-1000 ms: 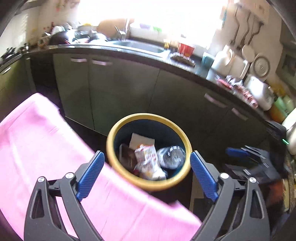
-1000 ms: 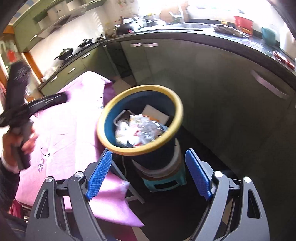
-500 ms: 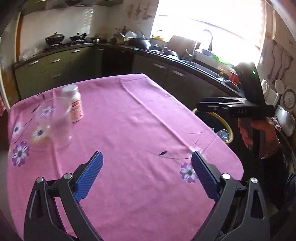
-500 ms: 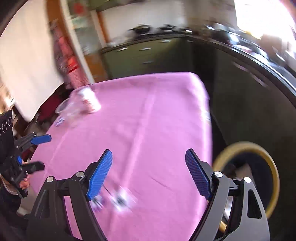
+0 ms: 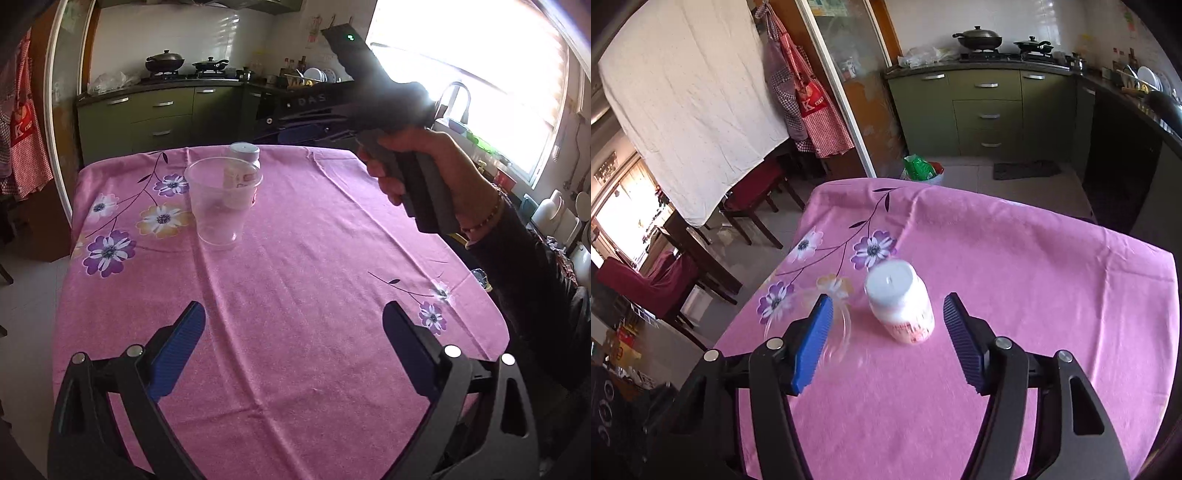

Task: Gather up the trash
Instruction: 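Grasp the white supplement bottle with the right gripper and lift it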

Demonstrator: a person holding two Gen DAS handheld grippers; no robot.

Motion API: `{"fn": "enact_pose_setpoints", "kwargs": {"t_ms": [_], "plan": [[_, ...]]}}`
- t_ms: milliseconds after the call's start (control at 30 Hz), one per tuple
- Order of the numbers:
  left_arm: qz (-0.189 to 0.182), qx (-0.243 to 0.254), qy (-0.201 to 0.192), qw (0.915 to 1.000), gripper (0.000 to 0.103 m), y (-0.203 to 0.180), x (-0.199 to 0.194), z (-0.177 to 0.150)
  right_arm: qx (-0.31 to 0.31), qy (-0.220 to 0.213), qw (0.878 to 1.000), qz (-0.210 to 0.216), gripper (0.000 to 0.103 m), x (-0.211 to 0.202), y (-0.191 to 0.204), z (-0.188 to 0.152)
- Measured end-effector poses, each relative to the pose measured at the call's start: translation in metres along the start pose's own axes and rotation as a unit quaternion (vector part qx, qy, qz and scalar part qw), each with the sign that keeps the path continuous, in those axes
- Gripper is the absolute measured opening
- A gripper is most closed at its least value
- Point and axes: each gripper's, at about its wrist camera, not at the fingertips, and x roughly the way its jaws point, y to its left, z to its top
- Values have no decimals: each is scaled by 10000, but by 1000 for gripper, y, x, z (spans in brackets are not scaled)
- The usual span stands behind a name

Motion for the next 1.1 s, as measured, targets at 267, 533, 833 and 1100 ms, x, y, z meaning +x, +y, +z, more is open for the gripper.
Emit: {"fn": "enact_pose_setpoints", "kwargs": {"t_ms": [267,533,833,1100], "plan": [[-35,-58,-23,10000,92,10,-2,-1,72,427,9977,-515,61,50,9,24],[-52,-86,-8,9999,92,13,-3,-4,228,564,9960,-659,61,67,2,17],[-98,-88,58,9999,92,12,1,-5,391,566,9959,-580,54,75,-13,12],[-111,-104,98,9998,92,15,3,-7,395,473,9970,-461,49,73,-16,11]]}}
